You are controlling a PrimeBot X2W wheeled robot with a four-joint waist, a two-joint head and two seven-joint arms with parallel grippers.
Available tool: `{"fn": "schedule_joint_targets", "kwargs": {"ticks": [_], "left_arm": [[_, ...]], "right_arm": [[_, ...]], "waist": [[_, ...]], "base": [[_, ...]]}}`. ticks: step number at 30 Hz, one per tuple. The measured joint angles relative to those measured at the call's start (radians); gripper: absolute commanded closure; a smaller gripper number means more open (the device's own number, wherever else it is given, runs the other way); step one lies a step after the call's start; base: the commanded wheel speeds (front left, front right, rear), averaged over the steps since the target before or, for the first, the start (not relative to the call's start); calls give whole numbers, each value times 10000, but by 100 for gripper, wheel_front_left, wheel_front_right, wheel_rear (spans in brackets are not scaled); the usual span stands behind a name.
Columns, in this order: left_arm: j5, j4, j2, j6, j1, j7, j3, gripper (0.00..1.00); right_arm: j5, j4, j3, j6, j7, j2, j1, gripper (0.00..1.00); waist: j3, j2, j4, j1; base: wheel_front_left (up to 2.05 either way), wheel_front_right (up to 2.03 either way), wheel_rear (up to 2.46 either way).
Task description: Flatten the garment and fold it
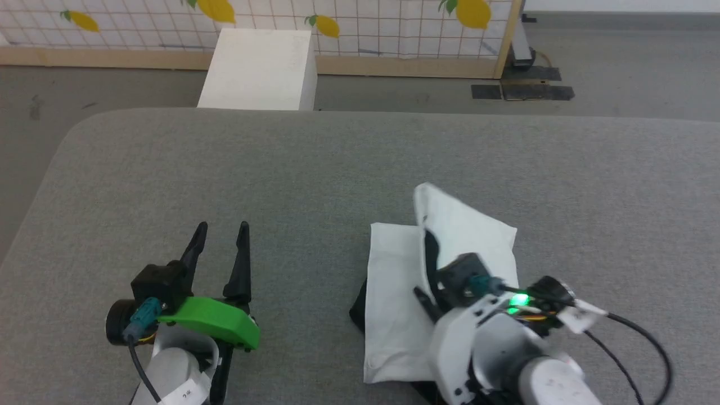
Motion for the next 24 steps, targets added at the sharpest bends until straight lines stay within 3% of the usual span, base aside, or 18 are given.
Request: {"fn": "schedule_joint_targets", "kwargs": {"ticks": [8, 12, 13, 14, 15, 20, 24], "left_arm": [[-2, 82, -79, -77, -225, 0, -54, 0], [0, 117, -86, -79, -247, 0, 13, 0], [0, 121, -86, -79, -247, 0, 35, 0], [0, 134, -86, -79, -246, 0, 75, 0], [0, 150, -86, -79, -246, 0, 119, 0], [31, 186, -88, -81, -243, 0, 201, 0], [82, 190, -88, -82, -232, 0, 234, 0]], "right_arm": [[270, 2736, 1363, 0, -242, 0, -1249, 100], [569, 3459, 1662, 0, -320, 0, -1502, 100], [673, 3542, 1699, 0, -318, 0, -1503, 95], [773, 3624, 1793, 0, -307, -4, -1509, 61], [859, 3666, 1929, 0, -309, -15, -1542, 3], [1429, 3333, 1981, 0, -575, -6, -1581, 0], [1933, 1824, 1453, 0, -1553, 2, -1513, 0]], "waist": [[393, 0, 474, 0], [560, 0, 634, 0], [583, 0, 649, 0], [600, 0, 651, 0], [603, 0, 636, 0], [502, 0, 470, 0], [365, 0, 290, 0]], "base": [[0, 0, 0], [0, 0, 0], [0, 0, 0], [0, 0, 0], [0, 0, 0], [0, 0, 0], [0, 0, 0]]}}
